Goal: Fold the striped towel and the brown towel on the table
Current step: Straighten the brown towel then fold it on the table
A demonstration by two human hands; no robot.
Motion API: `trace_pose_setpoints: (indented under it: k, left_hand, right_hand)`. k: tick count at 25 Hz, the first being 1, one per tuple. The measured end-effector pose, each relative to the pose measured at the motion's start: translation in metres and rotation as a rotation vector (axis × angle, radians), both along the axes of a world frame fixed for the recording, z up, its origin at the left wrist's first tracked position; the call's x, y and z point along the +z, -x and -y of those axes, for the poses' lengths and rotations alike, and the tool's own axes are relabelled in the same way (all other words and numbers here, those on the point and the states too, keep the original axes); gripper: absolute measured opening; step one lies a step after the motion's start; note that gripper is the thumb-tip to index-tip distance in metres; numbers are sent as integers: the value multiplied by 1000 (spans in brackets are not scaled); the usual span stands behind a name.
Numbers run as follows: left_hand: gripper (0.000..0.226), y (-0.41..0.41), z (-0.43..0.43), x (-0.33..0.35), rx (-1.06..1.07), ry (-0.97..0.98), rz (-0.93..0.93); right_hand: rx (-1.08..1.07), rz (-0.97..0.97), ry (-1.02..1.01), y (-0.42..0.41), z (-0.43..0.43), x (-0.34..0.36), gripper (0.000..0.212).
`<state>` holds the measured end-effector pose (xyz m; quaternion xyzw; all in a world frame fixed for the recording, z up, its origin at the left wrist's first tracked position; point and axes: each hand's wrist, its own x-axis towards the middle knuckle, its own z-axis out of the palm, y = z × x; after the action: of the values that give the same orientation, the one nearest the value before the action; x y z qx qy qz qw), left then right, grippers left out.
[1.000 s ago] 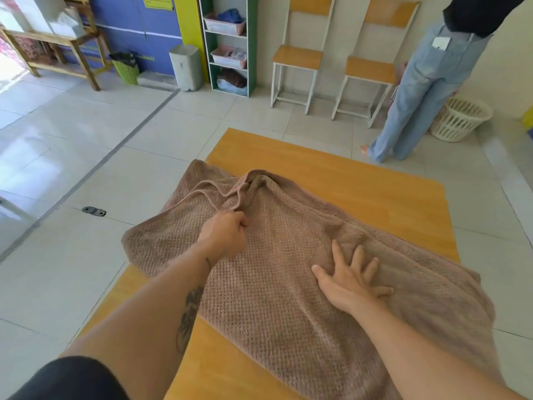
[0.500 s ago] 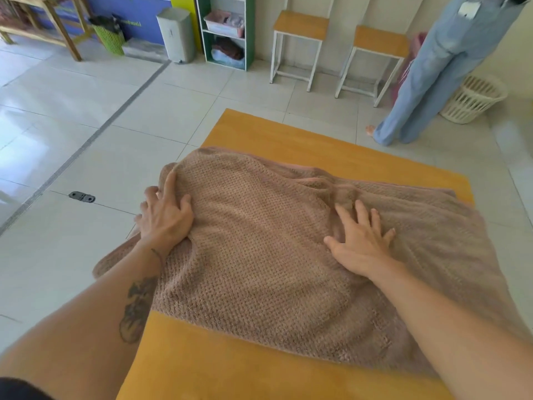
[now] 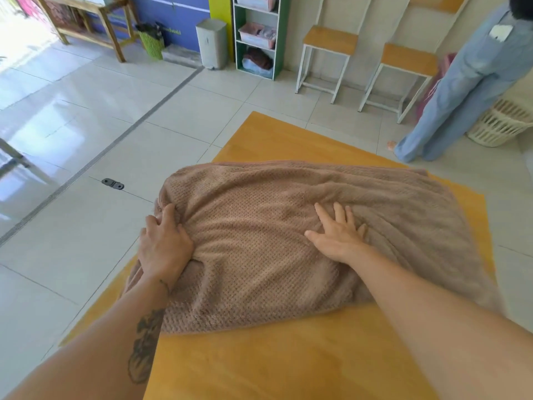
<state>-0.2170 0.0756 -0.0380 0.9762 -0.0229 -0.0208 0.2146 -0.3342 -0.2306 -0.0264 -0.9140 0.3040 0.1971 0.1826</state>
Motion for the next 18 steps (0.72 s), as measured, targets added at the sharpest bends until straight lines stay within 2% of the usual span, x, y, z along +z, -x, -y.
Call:
trace_pose_setpoints:
  k: [4,7,9,12,14,16,18]
  left_hand:
    - [33,56,-29,3,195,15,-63]
    - [42,95,-36,9,342,54,-185]
    - [50,123,-31,17,394,79,-285]
    - [50,164,-21,28,369,143,-388]
    - [40,185,-21,33,320,195,-425]
    - [27,199,-25,36,192,225,-455]
    - [26,206,-33,36,-19,193,-489]
  right_hand:
    - [180,92,23,-21,-8,13,69]
    - [149,197,90,13,-56,23,65]
    - [183,199,67,53,-98,23,60]
    - [239,70,-29,108,-126,16,66]
    - [285,15,-41,132,-109,11,69]
    - [299,4,-33,149,-82,12,70]
    - [283,-21,5,164,-58,18,73]
